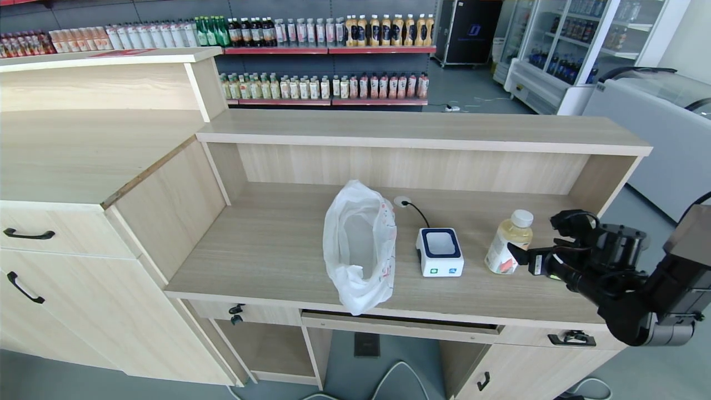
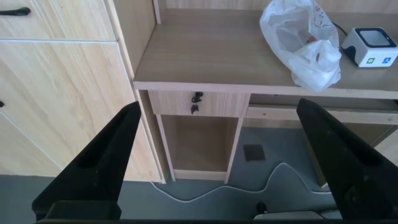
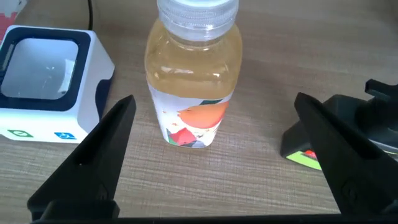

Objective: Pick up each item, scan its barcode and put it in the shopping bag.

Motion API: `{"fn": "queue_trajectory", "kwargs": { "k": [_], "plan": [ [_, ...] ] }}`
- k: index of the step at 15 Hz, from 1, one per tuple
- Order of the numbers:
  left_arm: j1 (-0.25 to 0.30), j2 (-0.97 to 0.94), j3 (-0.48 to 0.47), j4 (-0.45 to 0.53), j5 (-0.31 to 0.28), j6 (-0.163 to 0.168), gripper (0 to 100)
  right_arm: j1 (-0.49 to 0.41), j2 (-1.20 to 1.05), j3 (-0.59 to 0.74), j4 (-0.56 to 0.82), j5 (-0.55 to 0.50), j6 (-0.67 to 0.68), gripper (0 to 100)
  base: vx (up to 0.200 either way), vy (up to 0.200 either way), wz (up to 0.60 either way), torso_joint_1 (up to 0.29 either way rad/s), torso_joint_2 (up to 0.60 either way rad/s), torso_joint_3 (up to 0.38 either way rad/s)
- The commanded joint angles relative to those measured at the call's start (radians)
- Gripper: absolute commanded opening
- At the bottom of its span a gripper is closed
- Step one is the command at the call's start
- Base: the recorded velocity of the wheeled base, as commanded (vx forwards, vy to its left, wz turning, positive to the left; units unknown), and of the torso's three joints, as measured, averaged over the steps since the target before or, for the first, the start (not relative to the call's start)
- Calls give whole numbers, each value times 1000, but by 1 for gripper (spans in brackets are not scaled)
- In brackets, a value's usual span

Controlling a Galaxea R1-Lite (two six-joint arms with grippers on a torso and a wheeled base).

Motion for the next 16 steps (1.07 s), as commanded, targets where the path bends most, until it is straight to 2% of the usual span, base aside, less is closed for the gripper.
{"fn": "queue_trajectory", "kwargs": {
  "k": [1, 14, 16],
  "plan": [
    [0, 0, 0, 0, 0, 0, 100, 31, 51, -29, -5, -27, 0, 100, 0, 0, 0, 0, 0, 0],
    [0, 0, 0, 0, 0, 0, 100, 111, 222, -260, 2, -82, -45, 100, 0, 0, 0, 0, 0, 0],
    [0, 0, 0, 0, 0, 0, 100, 113, 238, -305, 38, -81, -45, 100, 0, 0, 0, 0, 0, 0]
  ]
}}
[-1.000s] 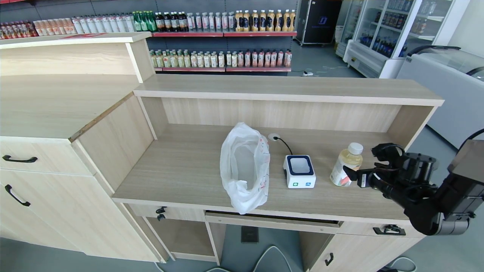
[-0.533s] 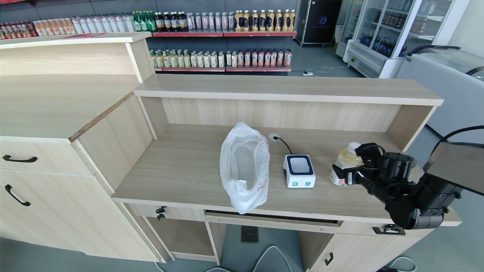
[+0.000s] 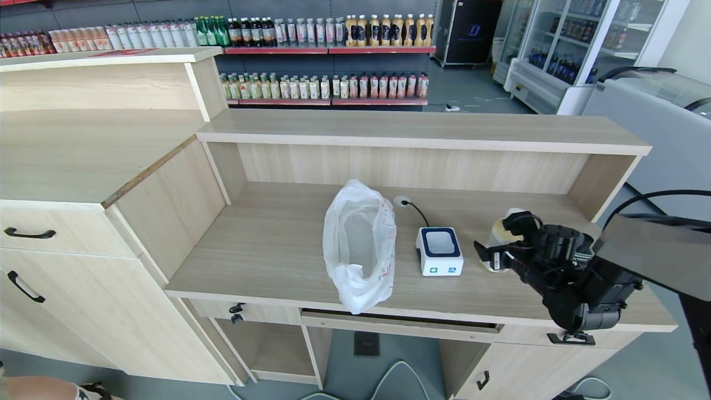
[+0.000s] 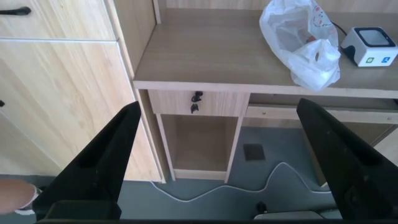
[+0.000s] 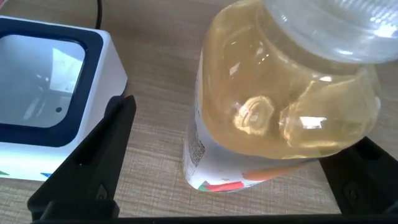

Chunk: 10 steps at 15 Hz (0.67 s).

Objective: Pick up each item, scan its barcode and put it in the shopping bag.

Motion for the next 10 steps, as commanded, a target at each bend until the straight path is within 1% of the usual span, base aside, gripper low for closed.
{"fn": "queue_trajectory", "kwargs": {
  "k": [1, 3, 4, 10],
  "plan": [
    [0, 0, 0, -1, 0, 0, 100, 3, 24, -43, 19, -1, 0, 100, 0, 0, 0, 0, 0, 0],
    [0, 0, 0, -1, 0, 0, 100, 4, 45, -118, 42, -7, 0, 100, 0, 0, 0, 0, 0, 0],
    [0, 0, 0, -1, 0, 0, 100, 4, 48, -132, 53, -7, 0, 100, 0, 0, 0, 0, 0, 0],
    [0, 0, 0, -1, 0, 0, 100, 16, 81, -166, 62, 5, 2, 100, 0, 0, 0, 0, 0, 0]
  ]
}}
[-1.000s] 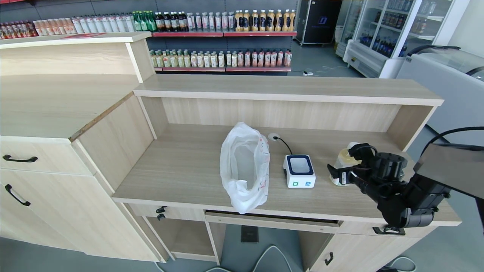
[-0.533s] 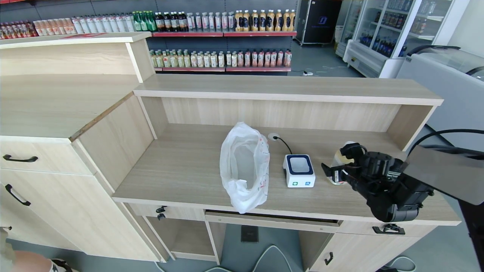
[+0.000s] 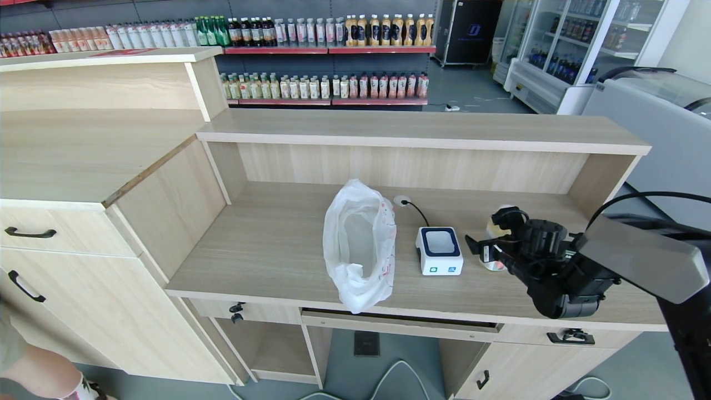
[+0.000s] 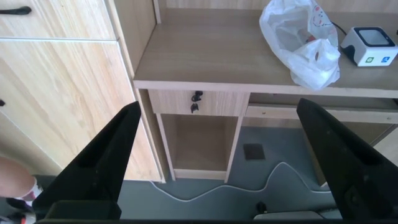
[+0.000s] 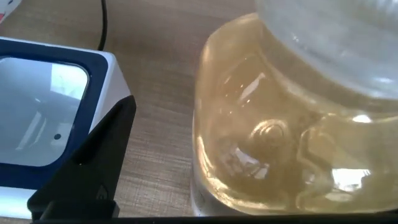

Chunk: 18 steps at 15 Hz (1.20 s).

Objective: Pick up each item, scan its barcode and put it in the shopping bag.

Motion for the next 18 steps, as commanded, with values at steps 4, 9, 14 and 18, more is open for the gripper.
{"fn": "queue_trajectory", "kwargs": {
  "k": [4, 9, 14, 18],
  "plan": [
    [0, 0, 0, 1, 0, 0, 100, 1, 7, -8, -6, 49, 0, 0, 0, 0, 0, 0, 0, 0],
    [0, 0, 0, -1, 0, 0, 100, -7, -3, -20, -3, 44, -2, 0, 0, 0, 0, 0, 0, 0],
    [0, 0, 0, -1, 0, 0, 100, -21, -6, 21, -17, 50, -57, 0, 0, 0, 0, 0, 0, 0],
    [0, 0, 0, -1, 0, 0, 100, -25, -105, 41, -20, 89, 18, 0, 0, 0, 0, 0, 0, 0]
  ]
}}
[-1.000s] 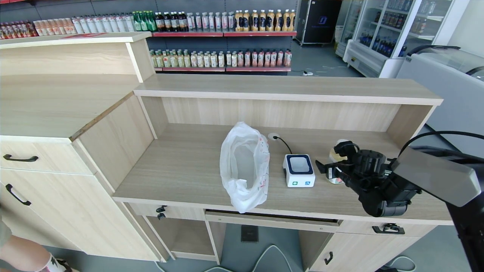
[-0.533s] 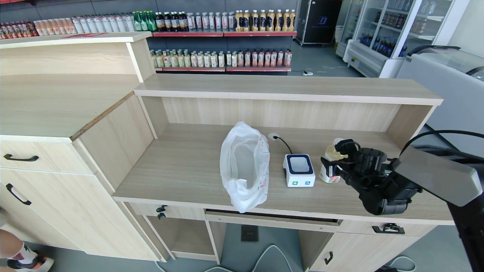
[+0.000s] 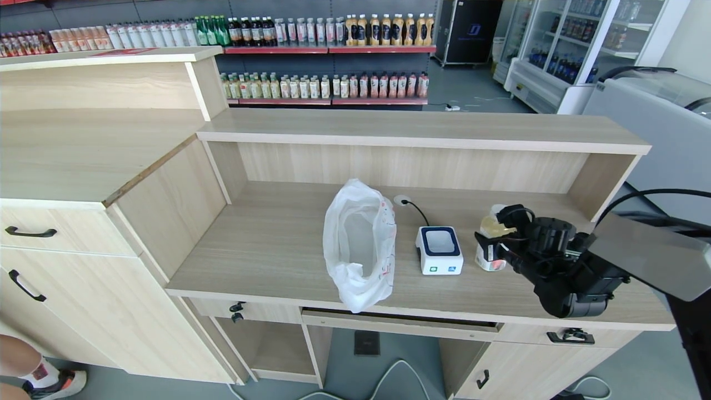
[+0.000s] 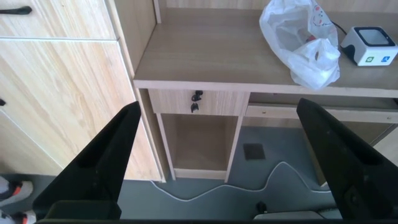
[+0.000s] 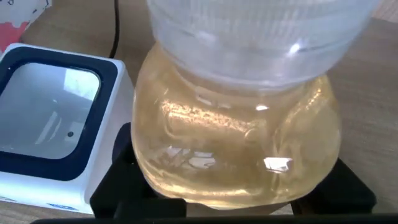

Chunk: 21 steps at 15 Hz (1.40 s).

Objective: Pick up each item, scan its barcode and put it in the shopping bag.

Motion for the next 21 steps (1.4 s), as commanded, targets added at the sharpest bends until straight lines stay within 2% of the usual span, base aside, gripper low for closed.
{"fn": "queue_trajectory", "kwargs": {
  "k": [1, 3, 5, 8, 10, 13, 15, 21],
  "plan": [
    [0, 0, 0, -1, 0, 0, 100, -4, -139, 46, 24, 27, 81, 0, 0, 0, 0, 0, 0, 0],
    [0, 0, 0, -1, 0, 0, 100, -37, -331, 175, 116, 56, 234, 0, 0, 0, 0, 0, 0, 0],
    [0, 0, 0, -1, 0, 0, 100, -91, -526, 259, 247, 142, 357, 0, 0, 0, 0, 0, 0, 0],
    [0, 0, 0, -1, 0, 0, 100, -148, -826, 258, 518, 386, 541, 0, 0, 0, 0, 0, 0, 0],
    [0, 0, 0, -1, 0, 0, 100, -160, -972, 252, 623, 575, 647, 0, 0, 0, 0, 0, 0, 0],
    [0, 0, 0, -1, 0, 0, 100, -122, -1121, 308, 644, 783, 710, 0, 0, 0, 0, 0, 0, 0],
    [0, 0, 0, 1, 0, 0, 100, -82, -1184, 328, 642, 855, 748, 0, 0, 0, 0, 0, 0, 0],
    [0, 0, 0, -1, 0, 0, 100, 79, -1300, 333, 646, 928, 855, 0, 0, 0, 0, 0, 0, 0]
  ]
}}
